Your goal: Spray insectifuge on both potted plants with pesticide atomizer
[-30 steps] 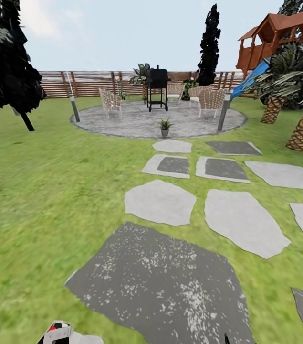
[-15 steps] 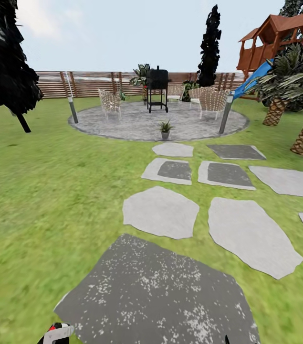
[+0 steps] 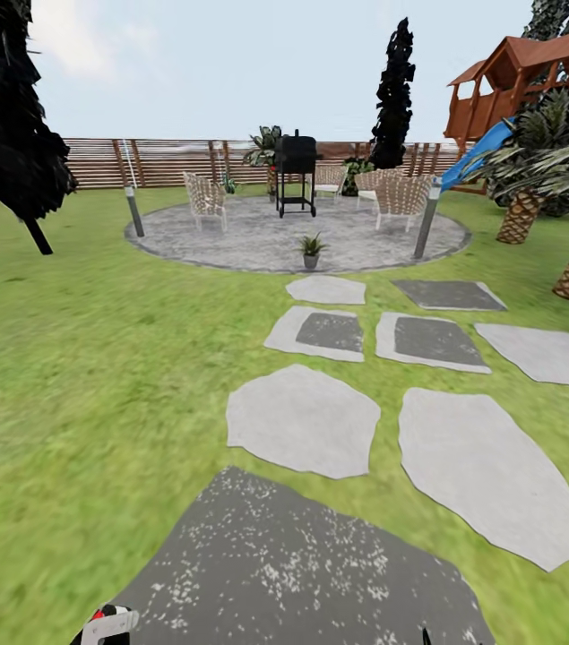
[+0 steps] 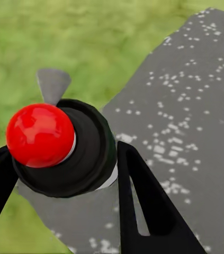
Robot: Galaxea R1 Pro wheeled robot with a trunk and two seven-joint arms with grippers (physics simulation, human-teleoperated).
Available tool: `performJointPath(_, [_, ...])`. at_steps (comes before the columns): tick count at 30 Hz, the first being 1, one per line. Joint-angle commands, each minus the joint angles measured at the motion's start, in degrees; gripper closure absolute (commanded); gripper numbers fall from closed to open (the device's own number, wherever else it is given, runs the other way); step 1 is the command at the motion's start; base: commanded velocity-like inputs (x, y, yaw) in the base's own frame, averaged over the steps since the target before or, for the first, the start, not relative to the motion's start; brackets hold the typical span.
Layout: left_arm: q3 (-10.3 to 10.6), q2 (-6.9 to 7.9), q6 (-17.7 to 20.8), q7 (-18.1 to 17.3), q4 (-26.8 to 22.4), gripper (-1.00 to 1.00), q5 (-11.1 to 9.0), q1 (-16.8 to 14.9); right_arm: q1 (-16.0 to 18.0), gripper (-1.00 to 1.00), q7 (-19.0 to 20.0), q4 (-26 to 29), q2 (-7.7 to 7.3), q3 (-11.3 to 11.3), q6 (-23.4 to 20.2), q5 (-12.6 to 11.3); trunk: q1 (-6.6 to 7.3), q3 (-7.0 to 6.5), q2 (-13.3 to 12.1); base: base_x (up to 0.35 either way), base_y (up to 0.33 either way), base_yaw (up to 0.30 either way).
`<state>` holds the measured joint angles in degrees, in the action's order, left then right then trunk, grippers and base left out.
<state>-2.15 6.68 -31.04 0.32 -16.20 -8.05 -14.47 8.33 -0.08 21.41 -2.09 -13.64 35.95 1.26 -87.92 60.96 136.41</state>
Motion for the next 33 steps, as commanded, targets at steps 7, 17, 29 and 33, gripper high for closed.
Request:
performJointPath(7, [0.0, 0.00, -0.2, 0.0, 0.0, 1.00, -0.2, 0.0, 0.1, -1.00, 0.0, 0.0, 0.00, -0.2, 0.2, 0.1, -0.02, 0.05, 0.0, 0.337, 0.000, 0.000])
performJointPath(17, [0.0, 0.00, -0.2, 0.0, 0.0, 1.00, -0.2, 0.0, 0.0, -1.00, 0.0, 0.0, 0.03, -0.2, 0.2, 0.1, -0.02, 0.05, 0.0, 0.337, 0.000, 0.000])
performJointPath(29, [0.0, 0.00, -0.2, 0.0, 0.0, 1.00, -0.2, 0.0, 0.0, -1.00, 0.0, 0.0, 0.05, -0.2, 0.2, 0.1, -0.02, 0.05, 0.0, 0.337, 0.000, 0.000])
performJointPath(33, [0.0, 0.00, -0.2, 0.0, 0.0, 1.00, -0.2, 0.0, 0.0, -1.00, 0.0, 0.0, 0.03, -0.2, 0.2, 0.1, -0.02, 0.05, 0.0, 0.337, 0.000, 0.000])
